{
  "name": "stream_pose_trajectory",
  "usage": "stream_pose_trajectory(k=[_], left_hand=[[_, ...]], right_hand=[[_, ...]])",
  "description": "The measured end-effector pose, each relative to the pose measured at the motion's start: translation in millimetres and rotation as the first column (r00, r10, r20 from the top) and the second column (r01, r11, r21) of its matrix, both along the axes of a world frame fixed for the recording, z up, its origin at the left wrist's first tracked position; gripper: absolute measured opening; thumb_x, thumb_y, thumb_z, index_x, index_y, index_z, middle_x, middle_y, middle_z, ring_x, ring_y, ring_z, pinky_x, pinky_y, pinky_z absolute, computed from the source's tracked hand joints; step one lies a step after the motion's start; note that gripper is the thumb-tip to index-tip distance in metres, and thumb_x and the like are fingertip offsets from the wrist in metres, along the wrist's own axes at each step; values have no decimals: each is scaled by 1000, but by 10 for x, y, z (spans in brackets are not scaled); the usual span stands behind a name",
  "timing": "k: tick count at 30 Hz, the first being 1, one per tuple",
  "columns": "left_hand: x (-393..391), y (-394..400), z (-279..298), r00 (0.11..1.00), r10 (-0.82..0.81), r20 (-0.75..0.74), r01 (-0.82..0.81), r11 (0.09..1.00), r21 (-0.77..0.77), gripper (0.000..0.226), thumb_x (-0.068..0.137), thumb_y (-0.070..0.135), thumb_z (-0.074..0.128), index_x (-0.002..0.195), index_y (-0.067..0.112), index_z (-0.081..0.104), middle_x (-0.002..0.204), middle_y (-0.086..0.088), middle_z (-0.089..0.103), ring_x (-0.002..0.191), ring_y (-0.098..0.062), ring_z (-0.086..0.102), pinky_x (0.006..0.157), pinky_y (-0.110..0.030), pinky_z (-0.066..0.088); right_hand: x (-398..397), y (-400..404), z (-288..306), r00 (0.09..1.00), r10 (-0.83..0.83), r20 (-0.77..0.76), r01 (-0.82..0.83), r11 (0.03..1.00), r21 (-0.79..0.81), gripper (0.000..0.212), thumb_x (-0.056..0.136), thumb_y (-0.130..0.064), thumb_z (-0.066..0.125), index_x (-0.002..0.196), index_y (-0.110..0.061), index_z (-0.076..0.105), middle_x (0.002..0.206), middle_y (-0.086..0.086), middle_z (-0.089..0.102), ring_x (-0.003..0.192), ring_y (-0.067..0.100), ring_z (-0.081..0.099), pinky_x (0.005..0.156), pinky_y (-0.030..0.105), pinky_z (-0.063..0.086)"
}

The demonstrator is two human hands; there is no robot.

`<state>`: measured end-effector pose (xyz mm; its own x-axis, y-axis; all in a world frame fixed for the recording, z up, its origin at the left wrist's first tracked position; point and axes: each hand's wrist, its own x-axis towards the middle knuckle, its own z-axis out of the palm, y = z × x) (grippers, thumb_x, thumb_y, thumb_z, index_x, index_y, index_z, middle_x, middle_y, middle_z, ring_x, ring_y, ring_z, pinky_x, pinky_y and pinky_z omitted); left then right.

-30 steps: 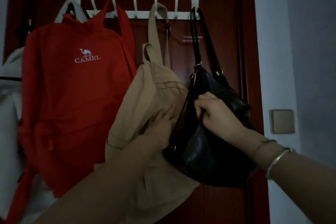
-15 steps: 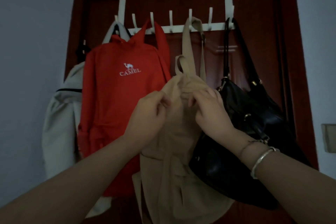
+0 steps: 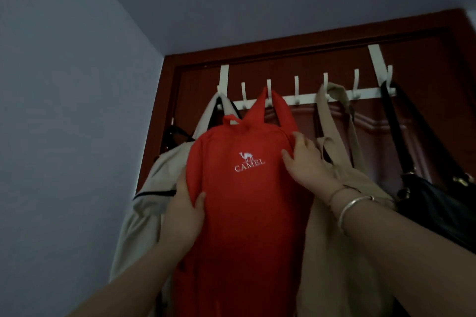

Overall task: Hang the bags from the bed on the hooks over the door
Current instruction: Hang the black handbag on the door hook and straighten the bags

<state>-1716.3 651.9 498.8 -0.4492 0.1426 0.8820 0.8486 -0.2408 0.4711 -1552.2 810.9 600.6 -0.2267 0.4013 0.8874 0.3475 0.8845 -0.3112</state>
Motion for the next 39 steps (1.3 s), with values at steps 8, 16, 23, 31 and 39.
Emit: stream_pose_trajectory(k=[8, 16, 23, 31, 39], left_hand=[[-431, 209, 333, 996, -31, -82, 34, 999, 35, 47, 100, 23, 33, 146, 27, 28, 134, 0, 52, 100, -1, 47, 94, -19, 33], [-585, 262, 616, 986, -32, -165, 29, 999, -23, 46, 99, 16, 32, 144, 26, 32, 118, 11, 54, 90, 7, 49, 90, -16, 35], [-725, 277, 535, 986, -57, -157, 26, 980, -196, 50, 99, 28, 36, 147, 26, 23, 144, -5, 47, 122, -15, 48, 98, -23, 30], [-763, -286, 73, 914, 360, -187, -359, 932, 38, 50, 86, 60, 36, 128, 35, 46, 130, 3, 49, 119, -21, 44, 93, -35, 41], [-1085, -301, -249, 924, 332, -191, -382, 803, -456, 68, 75, 80, 26, 131, 45, 43, 157, 6, 22, 147, -24, -13, 111, -66, 8]], right_hand=[[-246, 271, 303, 999, 28, -25, -31, 988, -148, 54, 93, -50, 32, 139, -23, 37, 143, 25, 38, 134, 40, 31, 113, 46, 26], [-149, 408, 268, 990, 71, -122, -102, 956, -276, 36, 94, -11, 35, 60, -7, 47, 71, 15, 48, 82, 28, 49, 71, 31, 34], [-213, 210, 111, 990, -141, -20, 134, 969, -209, 56, 94, -29, 41, 135, 7, 31, 143, 30, 31, 131, 45, 32, 108, 44, 27], [-661, -422, -348, 978, -203, 50, 176, 927, 331, 61, 89, -34, 39, 146, -35, 16, 160, 5, 0, 146, 34, -5, 116, 54, 4], [-1232, -621, -996, 910, -225, 349, 74, 915, 397, 63, 85, -67, 14, 143, -49, -2, 159, -13, -9, 146, 21, -16, 112, 60, -7]])
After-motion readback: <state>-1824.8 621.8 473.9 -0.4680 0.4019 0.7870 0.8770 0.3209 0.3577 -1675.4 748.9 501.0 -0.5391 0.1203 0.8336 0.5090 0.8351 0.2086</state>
